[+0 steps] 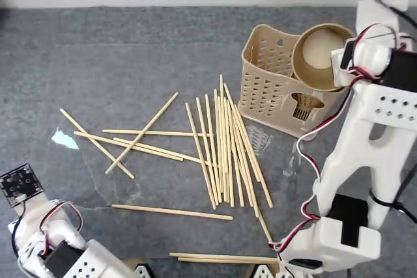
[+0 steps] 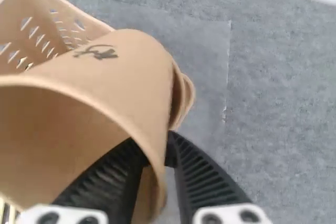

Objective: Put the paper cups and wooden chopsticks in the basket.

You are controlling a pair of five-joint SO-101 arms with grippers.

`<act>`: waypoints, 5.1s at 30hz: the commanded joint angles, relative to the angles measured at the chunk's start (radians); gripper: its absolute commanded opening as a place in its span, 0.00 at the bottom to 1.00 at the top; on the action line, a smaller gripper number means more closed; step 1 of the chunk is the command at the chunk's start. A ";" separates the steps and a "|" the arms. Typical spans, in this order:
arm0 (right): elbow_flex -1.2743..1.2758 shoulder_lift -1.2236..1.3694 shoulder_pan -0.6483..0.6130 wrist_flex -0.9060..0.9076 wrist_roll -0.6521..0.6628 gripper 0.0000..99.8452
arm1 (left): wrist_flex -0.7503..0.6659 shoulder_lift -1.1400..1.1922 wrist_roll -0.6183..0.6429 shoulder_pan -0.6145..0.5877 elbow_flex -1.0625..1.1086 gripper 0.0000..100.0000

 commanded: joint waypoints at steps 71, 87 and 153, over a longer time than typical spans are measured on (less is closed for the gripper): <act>1.507 -1.030 -0.139 -0.302 -0.129 0.23 | 0.132 0.476 -0.183 0.733 -0.673 0.04; 1.697 -1.185 -0.061 -0.303 -0.133 0.23 | -0.049 1.220 -0.517 0.832 -0.987 0.16; 1.783 -1.194 -0.113 -0.317 -0.373 0.23 | 0.284 2.239 -0.405 1.023 -1.946 0.21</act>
